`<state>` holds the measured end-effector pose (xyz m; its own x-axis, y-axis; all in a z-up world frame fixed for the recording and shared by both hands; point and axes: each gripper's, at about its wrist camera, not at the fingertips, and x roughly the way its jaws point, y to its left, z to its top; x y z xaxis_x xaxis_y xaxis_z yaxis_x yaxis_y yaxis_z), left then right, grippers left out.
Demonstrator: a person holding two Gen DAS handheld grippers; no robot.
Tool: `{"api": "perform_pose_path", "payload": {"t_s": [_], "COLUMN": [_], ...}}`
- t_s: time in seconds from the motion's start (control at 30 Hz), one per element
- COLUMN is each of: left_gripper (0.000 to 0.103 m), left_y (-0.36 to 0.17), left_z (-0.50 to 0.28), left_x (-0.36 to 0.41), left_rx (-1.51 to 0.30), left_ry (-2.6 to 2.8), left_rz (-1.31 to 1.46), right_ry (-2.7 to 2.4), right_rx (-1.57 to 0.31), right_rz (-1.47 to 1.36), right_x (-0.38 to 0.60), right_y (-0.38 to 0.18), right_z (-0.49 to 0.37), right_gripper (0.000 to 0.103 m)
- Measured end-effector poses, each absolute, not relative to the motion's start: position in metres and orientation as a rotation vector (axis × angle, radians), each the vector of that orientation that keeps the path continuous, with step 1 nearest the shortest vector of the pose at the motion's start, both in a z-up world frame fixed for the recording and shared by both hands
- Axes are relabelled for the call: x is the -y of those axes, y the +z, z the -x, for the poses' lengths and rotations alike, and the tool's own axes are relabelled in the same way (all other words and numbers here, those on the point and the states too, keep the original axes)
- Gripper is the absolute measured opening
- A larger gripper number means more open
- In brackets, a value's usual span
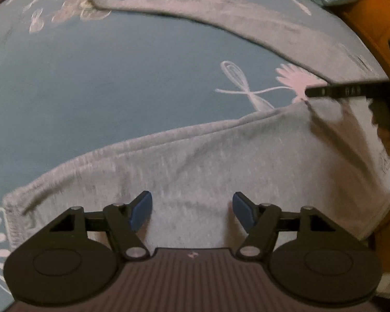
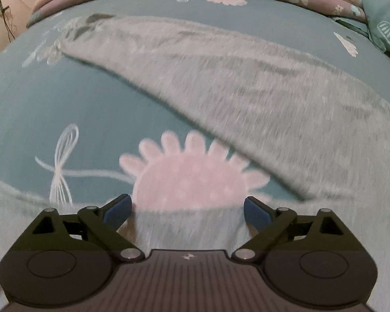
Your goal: Fold clothes
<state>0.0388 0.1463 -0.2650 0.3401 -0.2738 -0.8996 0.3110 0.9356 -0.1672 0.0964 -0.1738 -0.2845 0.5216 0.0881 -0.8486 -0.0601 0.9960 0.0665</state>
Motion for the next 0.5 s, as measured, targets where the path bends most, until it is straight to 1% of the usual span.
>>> {"api": "perform_pose_path", "payload": {"t_s": [0.07,0.2,0.37,0.4,0.47,0.5], "left_gripper": [0.070,0.070,0.070,0.074,0.078,0.082], "left_y": [-0.256,-0.260,-0.281,-0.281,-0.284,-0.284], "left_z": [-0.030,-0.003,0.026,0.033,0.043,0.048], "left_x": [-0.140,-0.123,-0.130,-0.132,-0.134,-0.136], "left_rx": [-1.148,-1.167,-1.283,-1.275,-1.298,-1.307], "left_ry": [-0.442,-0.522,-0.472,-0.462,-0.433,-0.425], "left_rz": [-0.053,-0.164,-0.185,-0.200,-0.230,-0.231], "right_ry": [0.066,-0.004,-0.034,-0.029,-0.014,-0.005], "right_rx": [-1.007,-1.066,-1.156,-1.169,-1.187,-1.194], "right_rz": [-0.042,-0.072,-0.091,-0.090,-0.095,-0.098], "right_x": [0.186,0.207,0.208,0.204,0.196,0.193], "right_y": [-0.272,-0.263,-0.269,-0.270,-0.272,-0.273], "right_z": [-0.086,-0.053,-0.011,-0.005,0.002,0.004], "right_gripper": [0.096,0.096,0.096,0.096,0.096,0.096]}}
